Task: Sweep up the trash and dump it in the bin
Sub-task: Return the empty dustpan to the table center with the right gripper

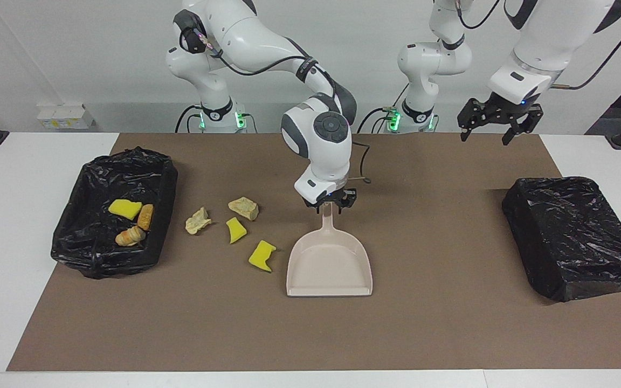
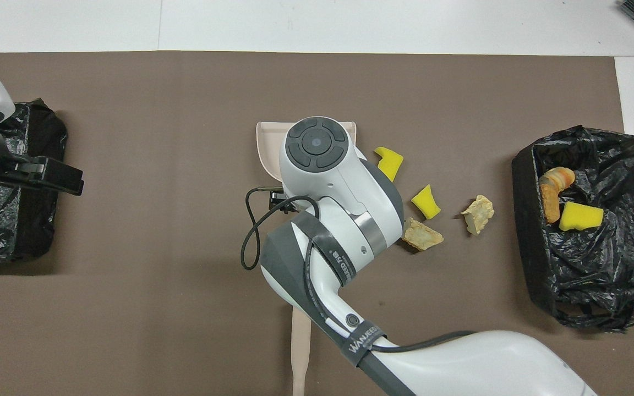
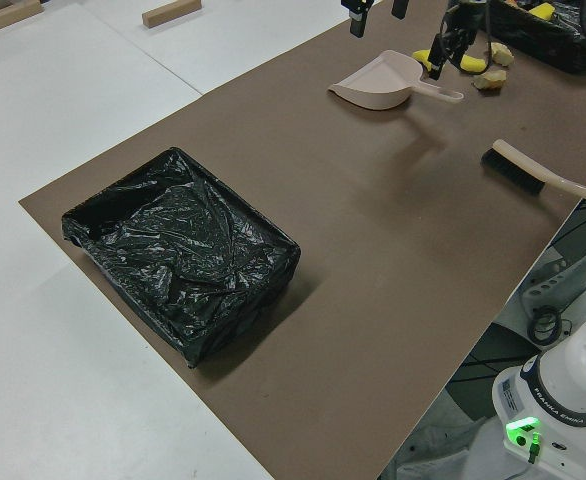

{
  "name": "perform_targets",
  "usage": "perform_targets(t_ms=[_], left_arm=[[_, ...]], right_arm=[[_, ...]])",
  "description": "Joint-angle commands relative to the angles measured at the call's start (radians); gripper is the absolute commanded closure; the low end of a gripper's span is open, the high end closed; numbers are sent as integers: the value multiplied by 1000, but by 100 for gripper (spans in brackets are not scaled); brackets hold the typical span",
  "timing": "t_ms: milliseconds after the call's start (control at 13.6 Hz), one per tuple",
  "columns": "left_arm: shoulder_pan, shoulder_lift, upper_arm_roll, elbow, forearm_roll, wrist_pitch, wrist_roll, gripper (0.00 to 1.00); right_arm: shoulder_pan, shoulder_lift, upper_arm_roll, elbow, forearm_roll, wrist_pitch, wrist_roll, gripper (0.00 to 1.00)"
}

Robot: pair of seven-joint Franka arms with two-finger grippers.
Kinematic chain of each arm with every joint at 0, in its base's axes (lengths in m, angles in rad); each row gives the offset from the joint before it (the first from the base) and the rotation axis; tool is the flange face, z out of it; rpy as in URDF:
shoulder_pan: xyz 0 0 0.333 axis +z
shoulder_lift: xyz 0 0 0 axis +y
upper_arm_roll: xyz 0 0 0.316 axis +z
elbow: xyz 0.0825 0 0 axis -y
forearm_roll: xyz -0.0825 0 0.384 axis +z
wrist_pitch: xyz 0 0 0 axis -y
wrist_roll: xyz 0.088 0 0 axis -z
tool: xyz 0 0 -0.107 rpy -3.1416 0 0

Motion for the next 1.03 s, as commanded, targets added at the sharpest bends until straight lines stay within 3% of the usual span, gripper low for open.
perform_targets(t_ms=[0,221,442,663,958], left_arm=[[14,-19,-11,-19,21,-27,22,0],[20,-51,-11,-66,18,-25,19,0],[22,-75,-9,-111,15,16,29,0],[36,-75,-11,-111,14,22,92,0],[37,-71,-9,-103,12,21,98,0]], right_arm=[[11,-157,5,-172,81,-7,19,0],[83,-294,4,-358,111,35,98,0],[166,-444,5,-617,113,215,195,0],[235,-559,5,-804,132,312,275,0],[350,-595,5,-918,208,380,383,0]])
